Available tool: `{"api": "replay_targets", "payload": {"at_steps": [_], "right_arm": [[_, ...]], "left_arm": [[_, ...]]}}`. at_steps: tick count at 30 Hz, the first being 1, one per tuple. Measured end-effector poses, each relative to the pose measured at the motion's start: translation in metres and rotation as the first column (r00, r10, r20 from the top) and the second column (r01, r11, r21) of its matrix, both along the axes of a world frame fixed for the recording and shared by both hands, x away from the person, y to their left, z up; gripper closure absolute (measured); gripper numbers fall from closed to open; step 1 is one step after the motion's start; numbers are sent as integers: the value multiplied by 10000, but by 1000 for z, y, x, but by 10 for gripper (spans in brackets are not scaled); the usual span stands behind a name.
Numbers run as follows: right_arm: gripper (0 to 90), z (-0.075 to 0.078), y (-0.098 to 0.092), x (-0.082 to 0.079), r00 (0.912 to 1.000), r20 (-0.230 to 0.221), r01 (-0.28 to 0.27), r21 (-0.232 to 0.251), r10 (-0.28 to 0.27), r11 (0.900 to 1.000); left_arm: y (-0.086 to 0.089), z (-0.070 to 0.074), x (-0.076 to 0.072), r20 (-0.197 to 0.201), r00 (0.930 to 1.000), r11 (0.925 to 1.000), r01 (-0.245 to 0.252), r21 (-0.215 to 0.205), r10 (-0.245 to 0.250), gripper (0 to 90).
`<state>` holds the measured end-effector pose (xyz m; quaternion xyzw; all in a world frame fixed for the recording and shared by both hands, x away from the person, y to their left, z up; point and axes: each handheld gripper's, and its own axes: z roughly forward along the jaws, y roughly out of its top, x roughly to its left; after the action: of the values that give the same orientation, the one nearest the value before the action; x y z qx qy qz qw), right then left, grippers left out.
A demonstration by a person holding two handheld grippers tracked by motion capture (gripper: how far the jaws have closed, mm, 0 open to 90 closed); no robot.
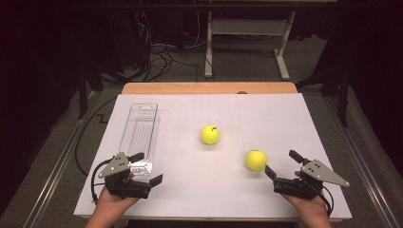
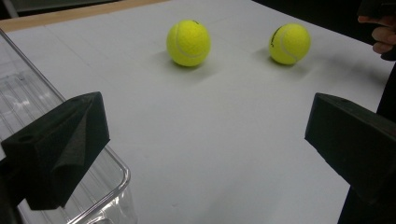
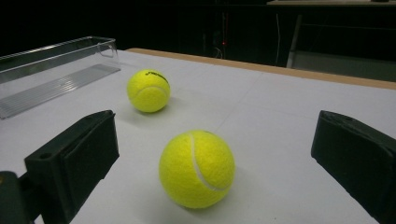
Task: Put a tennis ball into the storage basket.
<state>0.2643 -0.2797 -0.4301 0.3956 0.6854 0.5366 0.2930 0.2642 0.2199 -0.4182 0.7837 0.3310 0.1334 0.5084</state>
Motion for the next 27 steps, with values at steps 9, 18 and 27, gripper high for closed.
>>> {"api": "replay_targets", "payload": {"at_steps": [9, 18, 27], "right_arm": [[12, 0, 0, 0, 10000, -18, -56, -58, 56, 10000], [11, 0, 1, 0, 10000, -39, -66, -101, 66, 9999], [12, 0, 1, 0, 10000, -63, -75, -104, 75, 9999]], "left_arm": [[-7, -1, 0, -396, 9987, 9976, 335, 611, -311, 8], [-18, -5, 0, -929, 9935, 9876, 775, 1367, -651, 7], [-29, -9, -1, -1436, 9839, 9709, 1342, 1986, -1067, 7]]}}
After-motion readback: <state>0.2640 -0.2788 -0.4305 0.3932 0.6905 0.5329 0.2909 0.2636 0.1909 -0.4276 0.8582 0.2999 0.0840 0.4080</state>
